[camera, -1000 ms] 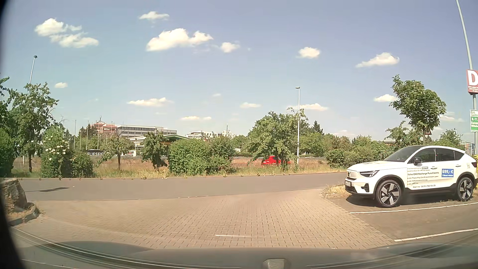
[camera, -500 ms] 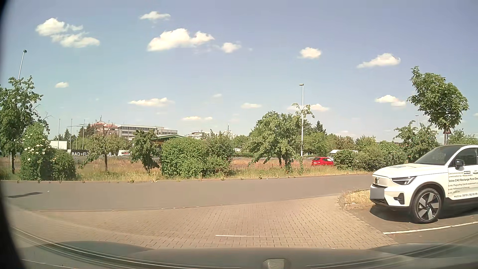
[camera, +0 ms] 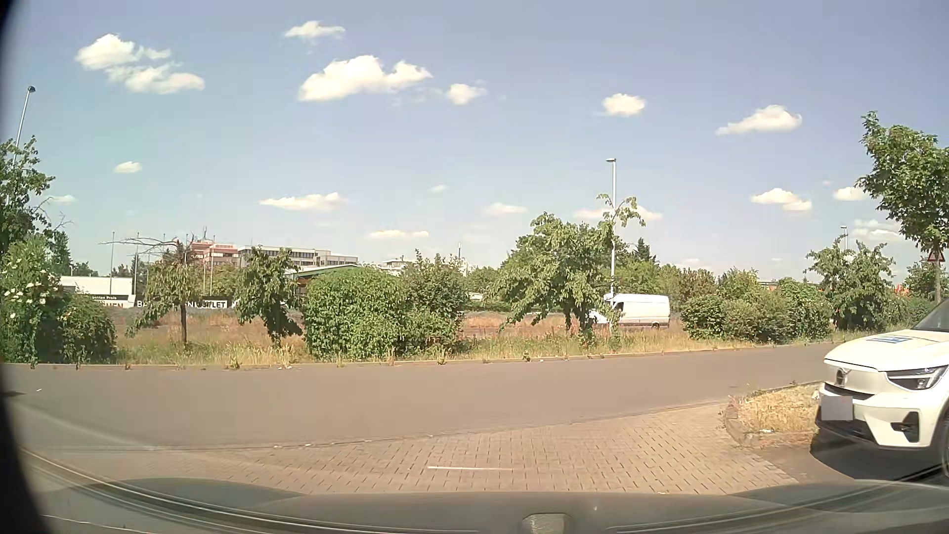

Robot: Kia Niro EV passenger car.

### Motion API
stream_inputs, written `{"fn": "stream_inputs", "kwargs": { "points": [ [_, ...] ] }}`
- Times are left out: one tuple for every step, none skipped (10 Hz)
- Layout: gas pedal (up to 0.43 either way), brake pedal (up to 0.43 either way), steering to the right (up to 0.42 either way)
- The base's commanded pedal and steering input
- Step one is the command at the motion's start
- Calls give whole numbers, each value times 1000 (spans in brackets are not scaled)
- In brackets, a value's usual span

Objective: Follow the waypoints while adhering to traffic rules and regulations

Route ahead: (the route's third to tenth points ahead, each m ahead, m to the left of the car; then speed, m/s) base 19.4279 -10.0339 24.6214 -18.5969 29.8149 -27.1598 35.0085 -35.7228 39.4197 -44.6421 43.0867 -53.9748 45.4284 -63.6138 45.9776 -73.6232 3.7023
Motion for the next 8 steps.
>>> {"fn": "stream_inputs", "kwargs": {
  "points": [
    [0,30,-26],
    [0,30,-22],
    [0,30,-19],
    [0,30,-12],
    [0,30,0],
    [0,30,14],
    [0,30,30],
    [0,30,44]
  ]
}}
